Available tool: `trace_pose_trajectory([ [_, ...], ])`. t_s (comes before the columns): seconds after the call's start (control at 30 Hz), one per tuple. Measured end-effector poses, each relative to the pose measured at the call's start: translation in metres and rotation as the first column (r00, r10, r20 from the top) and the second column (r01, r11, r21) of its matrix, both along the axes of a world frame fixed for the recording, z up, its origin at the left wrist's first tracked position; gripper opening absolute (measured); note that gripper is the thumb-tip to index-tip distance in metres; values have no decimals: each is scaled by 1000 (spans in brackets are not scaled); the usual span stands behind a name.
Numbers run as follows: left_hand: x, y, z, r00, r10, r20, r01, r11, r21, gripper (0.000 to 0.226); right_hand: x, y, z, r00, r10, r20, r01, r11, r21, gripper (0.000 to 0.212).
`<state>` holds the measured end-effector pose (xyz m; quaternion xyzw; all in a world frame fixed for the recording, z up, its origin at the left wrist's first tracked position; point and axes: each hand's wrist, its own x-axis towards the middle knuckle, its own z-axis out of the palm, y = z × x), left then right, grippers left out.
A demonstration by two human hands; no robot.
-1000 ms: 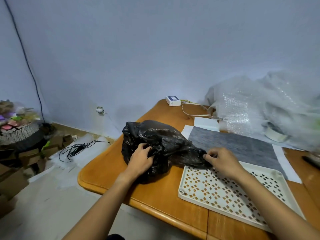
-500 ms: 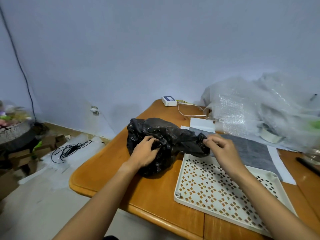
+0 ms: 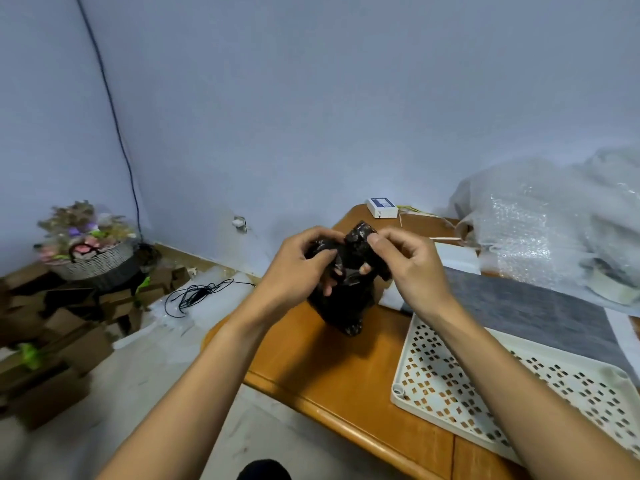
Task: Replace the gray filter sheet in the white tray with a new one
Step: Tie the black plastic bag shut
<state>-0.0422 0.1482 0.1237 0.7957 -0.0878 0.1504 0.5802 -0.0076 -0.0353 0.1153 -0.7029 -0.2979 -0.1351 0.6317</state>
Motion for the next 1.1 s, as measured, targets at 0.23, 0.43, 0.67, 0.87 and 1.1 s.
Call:
trace_pose_trajectory([
  [0.23,-20,3,12,999,32,-16,-33,996,-85,16,-3,13,-19,979,-62,196,123,940,-319,32],
  [0.43,-16,-6,9,996,87,-6,-87,992,-87,17,-16,17,-31,937,-15,348,187,864,-467,36],
  [0.67,-3,3,6,982,188,23,-189,980,64,16,-15,13,-45,1000,6,-17,-11,950,-311,12],
  [0.87,4,2,21,970,243,22,-211,787,580,27,3,17,-51,956,-178,-235,153,981,-120,33],
  [1.1,6,-39,38,977,206,-58,-114,730,674,32,-27,34,-34,995,-12,-102,-52,797,-602,19],
])
